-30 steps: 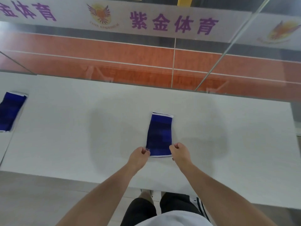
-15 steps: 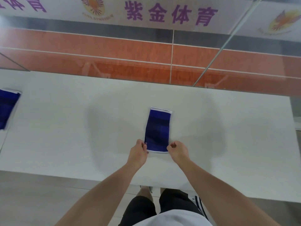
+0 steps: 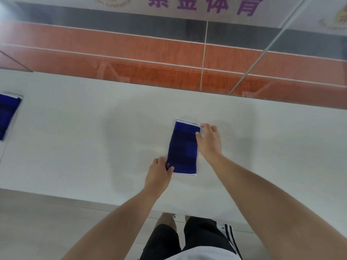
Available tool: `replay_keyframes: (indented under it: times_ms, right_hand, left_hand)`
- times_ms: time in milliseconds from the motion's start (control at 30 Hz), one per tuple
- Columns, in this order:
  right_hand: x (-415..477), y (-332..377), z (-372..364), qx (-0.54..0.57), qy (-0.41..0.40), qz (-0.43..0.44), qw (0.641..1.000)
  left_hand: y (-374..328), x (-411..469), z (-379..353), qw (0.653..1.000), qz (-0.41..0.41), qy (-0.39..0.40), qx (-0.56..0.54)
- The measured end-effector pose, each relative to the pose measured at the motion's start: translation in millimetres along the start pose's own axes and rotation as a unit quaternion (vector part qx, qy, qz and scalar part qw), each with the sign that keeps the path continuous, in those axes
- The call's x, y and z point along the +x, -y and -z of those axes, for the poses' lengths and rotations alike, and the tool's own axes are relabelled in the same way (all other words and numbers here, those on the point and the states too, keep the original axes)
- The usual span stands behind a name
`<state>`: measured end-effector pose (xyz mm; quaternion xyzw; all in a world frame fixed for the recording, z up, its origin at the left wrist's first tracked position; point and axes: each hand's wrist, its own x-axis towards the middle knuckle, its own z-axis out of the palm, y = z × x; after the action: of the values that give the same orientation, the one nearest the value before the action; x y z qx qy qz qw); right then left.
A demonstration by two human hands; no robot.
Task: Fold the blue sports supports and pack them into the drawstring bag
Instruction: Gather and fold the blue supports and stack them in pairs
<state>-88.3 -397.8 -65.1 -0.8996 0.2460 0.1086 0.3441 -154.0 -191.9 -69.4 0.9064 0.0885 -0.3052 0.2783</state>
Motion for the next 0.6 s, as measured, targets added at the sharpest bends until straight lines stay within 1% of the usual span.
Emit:
replay_keyframes:
  times_ms: [100,200,367,433,500,600]
  right_hand:
    - [27,7,0,-0.113,0.036,0.080,0.990]
    - [41,9,-7,-0.181,0.068,0.108,0.975]
    - [48,12,-11,-0.195,0.059,0.109,0.973]
    - [46,17,-12,-0.209,0.080,0.124,0.967]
    - [41,27,-15,-0.203,0.108,0.125,0.965]
    - [25,52,-16,-0.154,0.146,0.105,0.972]
  left_hand:
    - [2,2,-4,1.000,0.000,-0.018,0.007]
    - [0,4,-8,0.999,0.011,-0.030,-0.001]
    - [6,11,-6,0.999,0.032,0.007,-0.030]
    - [11,8,1,0.998,0.040,-0.007,-0.052]
    - [16,3,14,0.994,0.063,-0.019,-0.087]
    - [32,-7,40,0.980,0.121,-0.048,-0.153]
